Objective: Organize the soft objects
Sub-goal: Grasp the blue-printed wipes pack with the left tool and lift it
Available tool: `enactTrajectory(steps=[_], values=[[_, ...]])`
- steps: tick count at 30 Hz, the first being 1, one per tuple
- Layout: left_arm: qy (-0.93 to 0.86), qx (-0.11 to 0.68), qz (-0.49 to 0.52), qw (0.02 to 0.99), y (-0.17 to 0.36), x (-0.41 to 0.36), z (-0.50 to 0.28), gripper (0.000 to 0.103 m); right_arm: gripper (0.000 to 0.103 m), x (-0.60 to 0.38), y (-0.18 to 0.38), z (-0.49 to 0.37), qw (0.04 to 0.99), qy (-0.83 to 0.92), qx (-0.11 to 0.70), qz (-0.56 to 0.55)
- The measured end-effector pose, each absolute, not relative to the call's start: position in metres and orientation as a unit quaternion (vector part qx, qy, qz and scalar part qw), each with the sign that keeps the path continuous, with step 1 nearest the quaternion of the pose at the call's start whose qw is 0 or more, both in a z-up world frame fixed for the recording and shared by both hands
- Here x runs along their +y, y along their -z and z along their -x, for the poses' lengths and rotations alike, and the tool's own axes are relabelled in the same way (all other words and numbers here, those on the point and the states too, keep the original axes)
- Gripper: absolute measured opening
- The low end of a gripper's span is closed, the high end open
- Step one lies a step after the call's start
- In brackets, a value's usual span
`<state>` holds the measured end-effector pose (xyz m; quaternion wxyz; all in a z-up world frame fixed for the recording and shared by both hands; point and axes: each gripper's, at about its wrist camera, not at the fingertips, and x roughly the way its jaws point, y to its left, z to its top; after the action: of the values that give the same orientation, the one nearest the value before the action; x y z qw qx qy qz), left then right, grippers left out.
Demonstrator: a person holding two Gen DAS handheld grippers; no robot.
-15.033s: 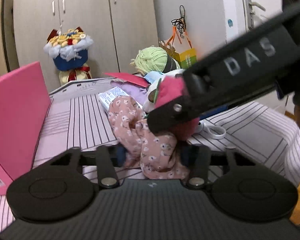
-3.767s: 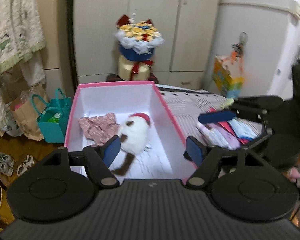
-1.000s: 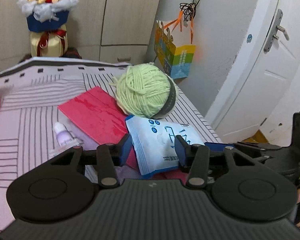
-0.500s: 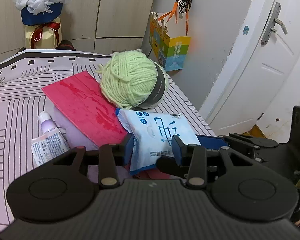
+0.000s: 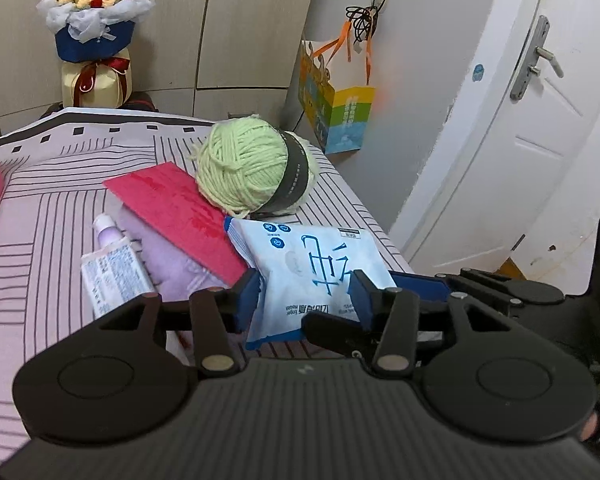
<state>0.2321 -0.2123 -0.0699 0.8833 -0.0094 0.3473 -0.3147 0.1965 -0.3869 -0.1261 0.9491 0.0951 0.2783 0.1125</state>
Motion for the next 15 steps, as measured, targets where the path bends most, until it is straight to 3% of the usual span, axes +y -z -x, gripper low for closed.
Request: enactTrajectory(steps=[15], values=[[0.313,0.37,0.014,0.875,0.061,-0.169,-0.172,0.05,0.08,-0.337,0.115,-0.134,0.945,-0.127,0.295,-0.056]])
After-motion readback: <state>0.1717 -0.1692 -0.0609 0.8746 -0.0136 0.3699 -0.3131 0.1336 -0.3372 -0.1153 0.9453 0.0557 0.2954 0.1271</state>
